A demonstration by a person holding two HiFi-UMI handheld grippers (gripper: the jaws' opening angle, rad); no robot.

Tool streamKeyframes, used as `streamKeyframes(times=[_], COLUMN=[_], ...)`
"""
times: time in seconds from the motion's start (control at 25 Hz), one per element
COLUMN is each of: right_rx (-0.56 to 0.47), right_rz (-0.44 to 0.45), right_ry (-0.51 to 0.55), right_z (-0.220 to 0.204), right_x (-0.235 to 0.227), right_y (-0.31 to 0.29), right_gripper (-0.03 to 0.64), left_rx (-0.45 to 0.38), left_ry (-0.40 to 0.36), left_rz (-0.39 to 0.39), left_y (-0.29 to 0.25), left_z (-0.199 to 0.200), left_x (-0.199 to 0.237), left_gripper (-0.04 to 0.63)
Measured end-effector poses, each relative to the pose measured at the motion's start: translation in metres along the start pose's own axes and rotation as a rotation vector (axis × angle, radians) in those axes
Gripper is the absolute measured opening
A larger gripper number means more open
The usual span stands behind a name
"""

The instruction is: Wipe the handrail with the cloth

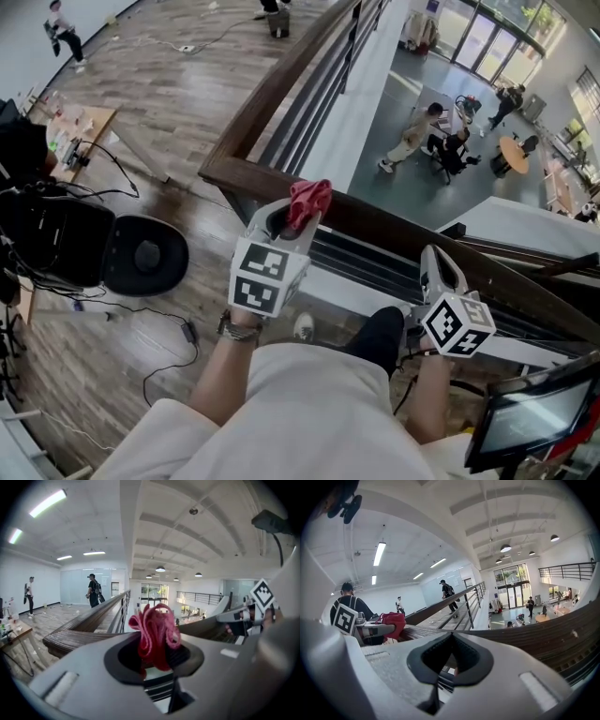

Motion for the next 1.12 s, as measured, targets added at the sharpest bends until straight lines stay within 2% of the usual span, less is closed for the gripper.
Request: streamKeyframes(times=[0.16,0.32,0.48,0.68,0.92,1.12], right_rx=[0.0,0.0,-0.002,-0.002,-0.01,-0.008], right_rz=[0.005,0.008,0.012,0.02,0.031,0.035], right_ry=[0.003,0.006,0.01,0.007,0.005,0.003], right_z=[-0.001,-0.007,-0.006,-0.003,-0.007,-0.007], right_x=[0.003,0.007,0.01,0.007,0.009,0.007], right_y=[-0.004,-0.007,-0.004,0.001,0.0,0.002], right_gripper=[0.003,0.003,0.002,0.003,0.003,0.003], left_rx=[-0.074,-0.142,-0.177,-0.223,-0.235,-0.227], left_ry=[-0.001,-0.043,-0.065,-0.127,-0.163,-0.161], left_rz=[0.023,0.047,0.059,0.117,0.14,0.137], left_y=[0.004,0.006,0.011,0.014,0.013,0.013], left_z=[-0.01,-0.022,-0.025,-0.032,-0.047,-0.049], left_x=[0.005,0.008,0.007,-0.008,-0.013,-0.017], left_gripper=[0.121,0.12,0.12,0.12,0.12,0.12])
Point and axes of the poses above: the fingertips, and each gripper's own axes: y backward along the fingers, x to its left, z out of its top, the point moved 6 cm from there along y, backward along the fingers, and after that the axes turned 8 degrees about y, right-handed, at the moved point
